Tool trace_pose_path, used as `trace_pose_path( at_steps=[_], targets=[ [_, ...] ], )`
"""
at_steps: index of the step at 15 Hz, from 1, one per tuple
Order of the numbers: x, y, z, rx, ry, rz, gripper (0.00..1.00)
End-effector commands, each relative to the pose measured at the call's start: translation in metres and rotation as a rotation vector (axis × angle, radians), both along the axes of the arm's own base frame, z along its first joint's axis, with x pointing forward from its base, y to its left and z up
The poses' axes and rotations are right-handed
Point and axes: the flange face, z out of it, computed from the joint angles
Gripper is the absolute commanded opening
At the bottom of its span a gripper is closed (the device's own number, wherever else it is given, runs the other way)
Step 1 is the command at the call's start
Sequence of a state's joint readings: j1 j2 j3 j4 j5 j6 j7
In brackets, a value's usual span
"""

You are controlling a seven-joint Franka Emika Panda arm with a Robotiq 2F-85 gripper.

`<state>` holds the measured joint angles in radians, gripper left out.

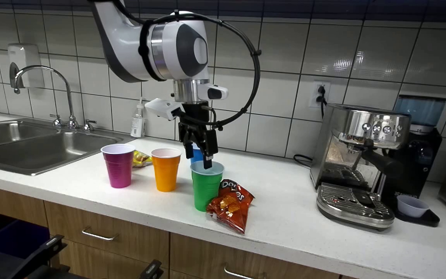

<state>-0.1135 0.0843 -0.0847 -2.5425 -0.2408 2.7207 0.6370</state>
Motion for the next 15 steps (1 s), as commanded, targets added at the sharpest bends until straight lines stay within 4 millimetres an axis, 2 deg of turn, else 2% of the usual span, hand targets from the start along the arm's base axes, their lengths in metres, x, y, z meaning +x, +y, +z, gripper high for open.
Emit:
trace_pose_path(
  at_steps=[1,4,5,6,7,15],
  targets=[
    [0.01,0.001,-0.007,-0.008,0.0,-0.025,1.0],
    [0.013,0.001,-0.014,-0.008,0.011,-0.032,1.0],
    [0.013,0.001,-0.016,-0.008,0.015,-0.03,0.75],
    [0.013,0.001,-0.017,-0.007,0.018,-0.027,0.74],
    [0.014,0.002,-0.018,-0.007,0.02,-0.025,0.68],
    [0.014,0.0,-0.017,-0.011,0.018,-0.022,0.05]
  ],
)
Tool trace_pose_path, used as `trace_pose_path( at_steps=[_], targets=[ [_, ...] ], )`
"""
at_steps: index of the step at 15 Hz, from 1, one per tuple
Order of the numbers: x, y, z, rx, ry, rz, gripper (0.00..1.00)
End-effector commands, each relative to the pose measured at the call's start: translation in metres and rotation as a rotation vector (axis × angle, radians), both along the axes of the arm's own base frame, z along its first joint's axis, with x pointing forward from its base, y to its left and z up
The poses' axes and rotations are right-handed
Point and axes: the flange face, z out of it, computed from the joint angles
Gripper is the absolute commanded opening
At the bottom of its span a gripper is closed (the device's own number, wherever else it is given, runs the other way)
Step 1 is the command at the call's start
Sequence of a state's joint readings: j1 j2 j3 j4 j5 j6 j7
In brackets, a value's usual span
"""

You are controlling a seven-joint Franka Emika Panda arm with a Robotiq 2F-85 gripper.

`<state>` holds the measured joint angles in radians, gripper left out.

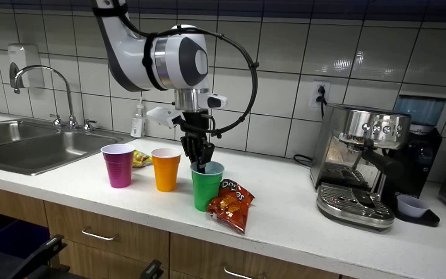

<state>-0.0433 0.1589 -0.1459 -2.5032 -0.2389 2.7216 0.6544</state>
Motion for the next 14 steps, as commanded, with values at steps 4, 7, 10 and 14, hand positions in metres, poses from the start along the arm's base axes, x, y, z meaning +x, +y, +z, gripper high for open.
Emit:
trace_pose_path(
  at_steps=[4,7,10,14],
  targets=[
    [0.002,-0.006,0.006,-0.007,-0.021,-0.017,0.0],
    [-0.001,-0.005,0.013,-0.004,-0.034,-0.012,0.01],
    [-0.002,-0.002,0.026,0.001,-0.07,0.001,0.01],
    [-0.004,0.005,0.047,0.005,-0.118,0.025,0.01]
  ],
)
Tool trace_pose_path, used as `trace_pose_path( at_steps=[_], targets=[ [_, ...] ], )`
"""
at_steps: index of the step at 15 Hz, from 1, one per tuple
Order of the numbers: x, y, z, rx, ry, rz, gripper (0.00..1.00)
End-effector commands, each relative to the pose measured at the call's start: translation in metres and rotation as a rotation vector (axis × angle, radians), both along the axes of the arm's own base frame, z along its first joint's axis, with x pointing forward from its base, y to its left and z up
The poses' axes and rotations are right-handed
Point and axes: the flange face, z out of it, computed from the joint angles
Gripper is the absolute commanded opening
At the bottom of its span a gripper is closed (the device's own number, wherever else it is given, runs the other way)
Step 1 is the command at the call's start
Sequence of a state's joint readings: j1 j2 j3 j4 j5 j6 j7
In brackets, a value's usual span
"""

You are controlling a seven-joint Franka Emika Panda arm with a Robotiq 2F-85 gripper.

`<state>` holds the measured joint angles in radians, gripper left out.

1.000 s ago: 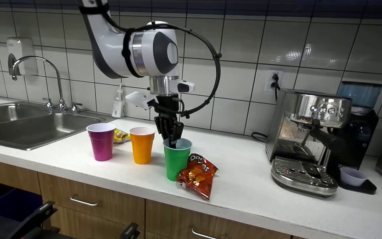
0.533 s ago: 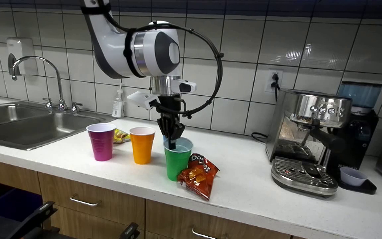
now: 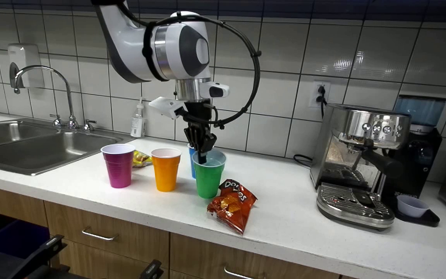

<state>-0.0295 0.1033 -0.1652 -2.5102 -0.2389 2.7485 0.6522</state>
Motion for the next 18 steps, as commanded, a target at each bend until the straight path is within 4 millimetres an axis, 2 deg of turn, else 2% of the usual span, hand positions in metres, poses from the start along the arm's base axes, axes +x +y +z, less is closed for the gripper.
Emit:
trace_pose_path(
  at_steps=[1,18],
  targets=[
    [-0.01,0.01,0.026,0.007,-0.054,0.031,0.01],
    [-0.032,0.065,0.116,0.084,-0.259,0.169,0.01]
  ],
)
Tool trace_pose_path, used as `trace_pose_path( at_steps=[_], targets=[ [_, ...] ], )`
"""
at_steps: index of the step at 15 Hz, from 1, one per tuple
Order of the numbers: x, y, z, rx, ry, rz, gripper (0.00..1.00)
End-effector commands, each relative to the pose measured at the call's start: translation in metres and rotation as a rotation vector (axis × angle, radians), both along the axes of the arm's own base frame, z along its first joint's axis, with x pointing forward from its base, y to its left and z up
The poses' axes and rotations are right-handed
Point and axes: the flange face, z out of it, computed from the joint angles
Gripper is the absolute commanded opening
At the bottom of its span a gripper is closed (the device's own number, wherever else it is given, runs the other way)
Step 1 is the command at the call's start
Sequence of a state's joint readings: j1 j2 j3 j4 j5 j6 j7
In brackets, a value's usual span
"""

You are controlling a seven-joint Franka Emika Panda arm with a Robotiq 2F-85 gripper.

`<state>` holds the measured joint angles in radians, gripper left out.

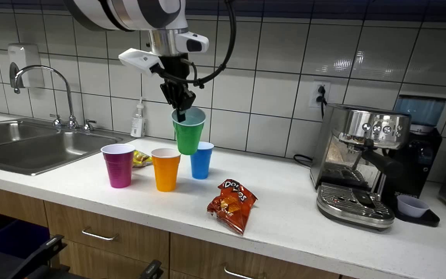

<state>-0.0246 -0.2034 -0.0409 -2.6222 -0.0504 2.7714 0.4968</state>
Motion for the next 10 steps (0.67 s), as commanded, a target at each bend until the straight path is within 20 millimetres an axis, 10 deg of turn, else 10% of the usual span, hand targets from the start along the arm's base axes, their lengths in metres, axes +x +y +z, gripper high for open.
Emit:
trace_pose_path(
  at_steps=[1,10],
  targets=[
    [-0.012,0.01,0.018,0.014,-0.048,0.05,0.01],
    [-0.018,0.046,0.022,0.034,-0.056,0.146,0.01]
  ],
)
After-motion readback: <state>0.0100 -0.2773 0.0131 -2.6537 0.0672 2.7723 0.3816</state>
